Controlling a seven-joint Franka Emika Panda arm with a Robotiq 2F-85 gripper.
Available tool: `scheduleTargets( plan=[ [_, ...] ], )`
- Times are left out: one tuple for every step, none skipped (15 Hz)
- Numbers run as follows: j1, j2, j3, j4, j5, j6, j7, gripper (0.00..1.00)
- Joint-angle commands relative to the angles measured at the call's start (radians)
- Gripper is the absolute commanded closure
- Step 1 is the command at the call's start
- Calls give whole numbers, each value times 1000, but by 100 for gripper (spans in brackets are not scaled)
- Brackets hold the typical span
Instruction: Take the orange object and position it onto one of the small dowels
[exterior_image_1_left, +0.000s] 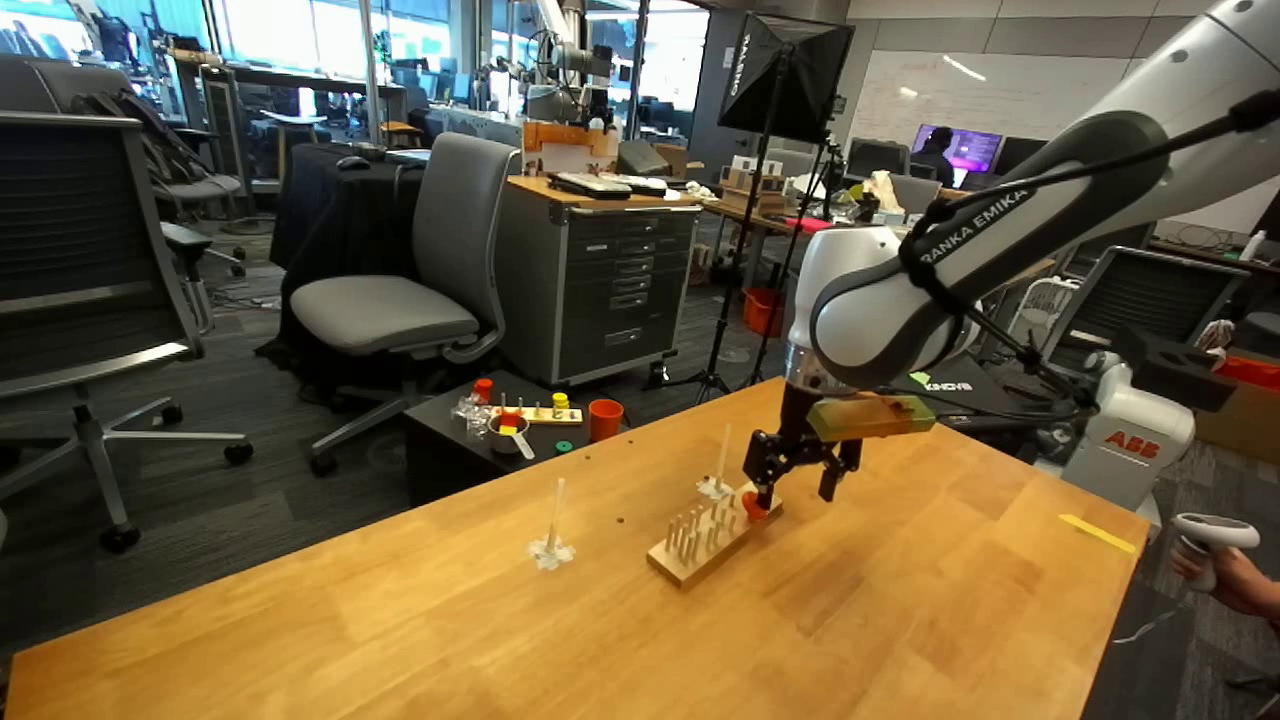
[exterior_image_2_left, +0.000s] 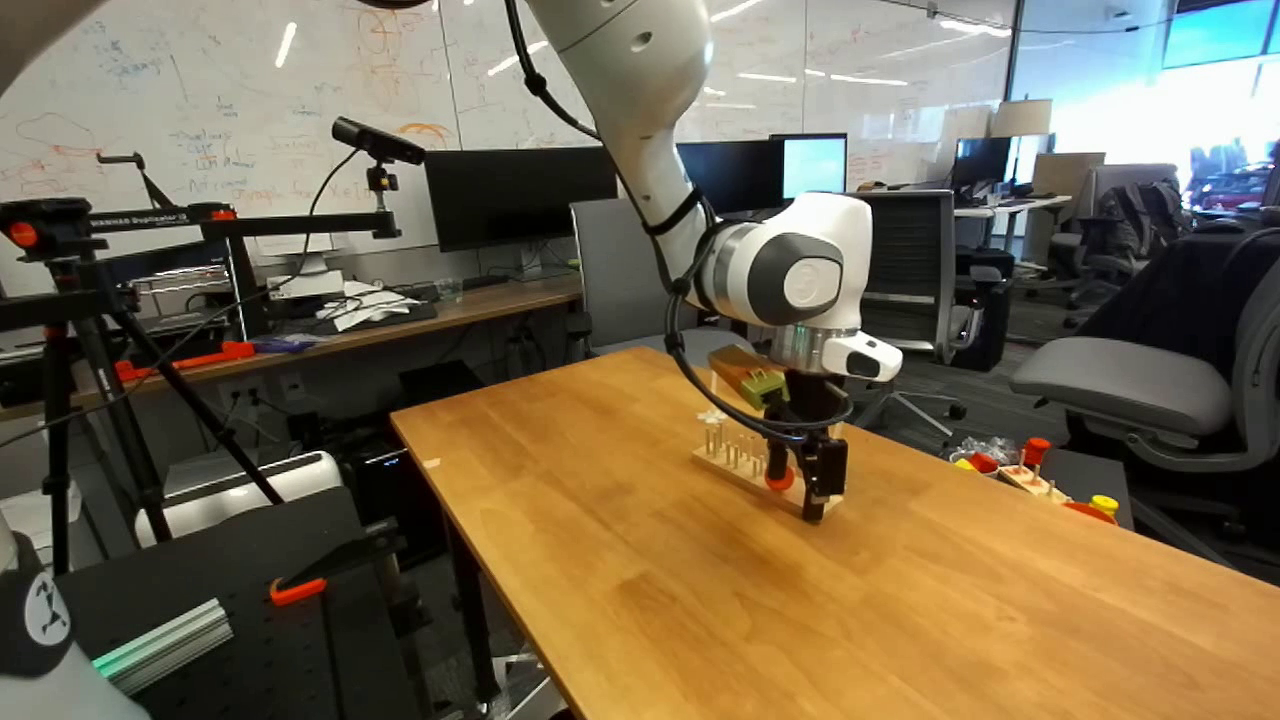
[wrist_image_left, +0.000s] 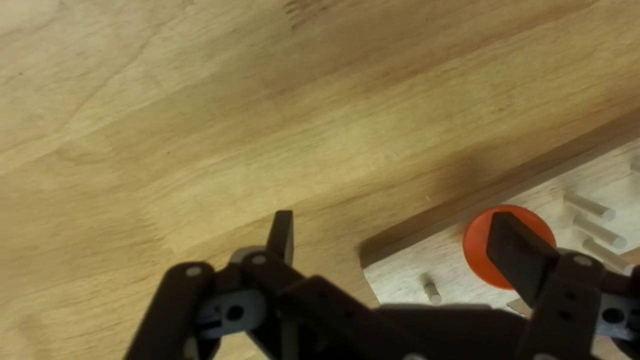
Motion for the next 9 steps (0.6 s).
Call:
scheduleTargets(
  plan=[
    [4, -2, -8, 27, 5, -28, 1, 0],
    [4, -3, -8, 29, 5, -28, 0, 0],
    [6, -5, -8, 31, 4, -28, 1, 0],
    [7, -6, -8, 33, 3, -29, 1, 0],
    [8, -6, -7, 36, 3, -29, 2, 0],
    [8, -7, -7, 39, 4, -29, 1, 0],
    [9, -7, -6, 42, 4, -29, 1, 0],
    [9, -6, -6, 45, 4, -29, 1, 0],
    [10, -5, -6, 48, 4, -29, 1, 0]
  ],
)
